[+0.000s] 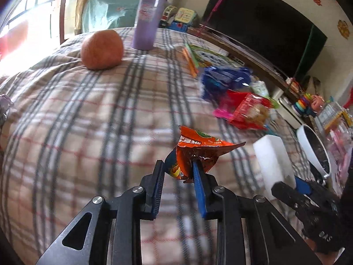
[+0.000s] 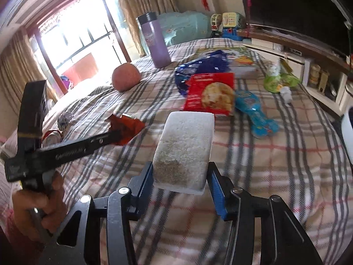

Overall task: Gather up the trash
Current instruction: 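Grasp the orange chip bag with the left tool while the right tool grasps the white block, then carry the orange bag and white block with both tools over the bin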

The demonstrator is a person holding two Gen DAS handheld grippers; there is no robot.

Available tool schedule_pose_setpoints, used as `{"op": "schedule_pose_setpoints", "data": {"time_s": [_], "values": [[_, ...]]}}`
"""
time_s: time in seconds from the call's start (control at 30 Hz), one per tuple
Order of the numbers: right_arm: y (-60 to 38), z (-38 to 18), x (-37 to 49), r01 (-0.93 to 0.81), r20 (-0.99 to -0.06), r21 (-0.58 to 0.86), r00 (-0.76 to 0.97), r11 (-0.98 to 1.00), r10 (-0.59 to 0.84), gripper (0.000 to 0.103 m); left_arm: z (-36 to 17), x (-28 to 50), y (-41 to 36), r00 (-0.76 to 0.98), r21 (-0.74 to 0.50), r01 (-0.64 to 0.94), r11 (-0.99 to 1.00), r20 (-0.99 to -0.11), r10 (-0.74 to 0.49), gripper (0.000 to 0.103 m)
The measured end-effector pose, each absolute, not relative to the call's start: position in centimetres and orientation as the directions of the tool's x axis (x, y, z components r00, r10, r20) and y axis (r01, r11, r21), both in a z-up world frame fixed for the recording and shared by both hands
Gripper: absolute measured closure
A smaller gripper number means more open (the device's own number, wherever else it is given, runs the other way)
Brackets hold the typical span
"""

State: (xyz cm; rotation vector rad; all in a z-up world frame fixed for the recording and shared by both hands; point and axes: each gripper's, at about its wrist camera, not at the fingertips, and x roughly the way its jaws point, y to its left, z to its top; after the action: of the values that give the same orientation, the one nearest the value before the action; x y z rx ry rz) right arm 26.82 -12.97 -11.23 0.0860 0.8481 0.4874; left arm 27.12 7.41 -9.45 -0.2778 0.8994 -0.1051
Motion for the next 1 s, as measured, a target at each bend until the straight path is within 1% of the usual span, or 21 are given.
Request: {"op": "schedule_pose_setpoints", "data": {"time_s": [0.2, 0.67, 1.0], "values": [[-15.6, -10.9, 26.1, -0.342, -0.687, 0.285, 0.579, 0.895, 0.440, 0.054, -8.5, 25.8, 4.9, 0.618, -0.299, 0.025, 0.954, -0.746, -0.250, 0.078], [-23.5, -10.2, 24.7, -0.212, -0.670, 0.297, 0.648, 0.931, 0.362, 0.054, -7.2, 25.1, -2.3, 0.580, -0.310, 0.168, 0.936, -0.737, -0.348, 0.078], [-27.8, -9.5, 23.6, -0.145, -0.654, 0.300, 0.688, 0.943, 0.314, 0.054, -6.9, 25.7, -6.6, 0.551, -0.308, 0.232, 0.923, -0.740, -0.385, 0.078]]}}
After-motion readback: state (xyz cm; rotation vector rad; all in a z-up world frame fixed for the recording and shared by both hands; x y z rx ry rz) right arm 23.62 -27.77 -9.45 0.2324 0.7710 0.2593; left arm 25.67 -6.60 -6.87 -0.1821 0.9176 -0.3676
